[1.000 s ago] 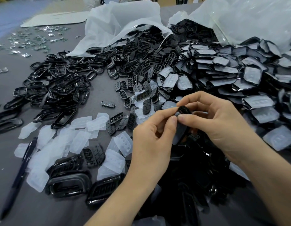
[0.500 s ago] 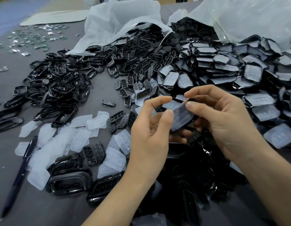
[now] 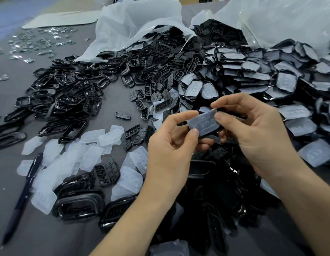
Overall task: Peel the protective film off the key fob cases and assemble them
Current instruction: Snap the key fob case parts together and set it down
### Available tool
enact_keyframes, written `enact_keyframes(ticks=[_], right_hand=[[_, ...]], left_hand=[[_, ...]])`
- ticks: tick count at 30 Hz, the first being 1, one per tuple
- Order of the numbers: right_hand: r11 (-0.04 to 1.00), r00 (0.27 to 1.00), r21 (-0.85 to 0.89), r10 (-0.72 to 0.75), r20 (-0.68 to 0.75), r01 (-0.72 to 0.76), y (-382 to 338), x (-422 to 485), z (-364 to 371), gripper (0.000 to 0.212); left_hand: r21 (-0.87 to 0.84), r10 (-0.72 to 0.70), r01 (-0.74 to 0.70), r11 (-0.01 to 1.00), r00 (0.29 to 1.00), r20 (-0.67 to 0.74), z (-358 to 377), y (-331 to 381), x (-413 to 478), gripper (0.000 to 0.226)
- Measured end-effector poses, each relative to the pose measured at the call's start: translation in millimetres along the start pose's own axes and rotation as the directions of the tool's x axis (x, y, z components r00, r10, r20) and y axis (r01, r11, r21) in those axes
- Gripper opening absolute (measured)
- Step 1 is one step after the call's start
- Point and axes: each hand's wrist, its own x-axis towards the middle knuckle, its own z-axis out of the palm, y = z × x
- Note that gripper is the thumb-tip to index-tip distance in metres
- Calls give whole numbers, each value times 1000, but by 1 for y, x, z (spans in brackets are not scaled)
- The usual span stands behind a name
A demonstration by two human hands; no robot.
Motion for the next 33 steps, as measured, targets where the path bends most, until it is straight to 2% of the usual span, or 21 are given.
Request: enact_keyframes(ticks=[9,14,16,19,21,23,25,27,29,31,33], right_hand=[[973,991,-191,-128,36,133,0,1,0,19],[932,972,-280,-234,20,230,-3,-1,2,24],[934,967,-256,-256,10,250,-3,-2,2,20],[967,968,-73,-246,-43,243,-6,0,0,14],[973,981,142,-168,-98,181,-9,2,-4,14],[934,987,349,-17,-158,72,-10,5,-9,21],[927,974,365,153,-166,-84,-11,6,-15,31],[908,950,305,311,-32,-287,-12,5,-16,31],[827,883,313,421,208,-468,-14,3,-12,23],[755,816,332,451,363,-565,-15,0,-8,18],[700,790,383,453,413,-602,-17,-2,-6,11]], left_hand=[[53,52,-51,997,999,-10,-2,-4,0,28],[41,73,-72,997,997,-29,-1,-3,-1,22],[9,82,-82,997,996,-33,0,-1,-2,19],[-29,76,-79,996,995,-67,-2,1,-1,19],[-47,80,-84,995,993,-86,-3,3,0,17],[-52,101,-106,993,990,-102,-4,3,0,16],[33,164,-161,986,978,-127,-6,3,0,10],[267,291,-246,932,946,-142,-7,3,-2,22],[464,415,-326,824,904,-101,-8,4,-2,33],[599,533,-427,677,846,1,-10,4,-2,33],[626,600,-524,577,792,110,-10,1,-3,21]])
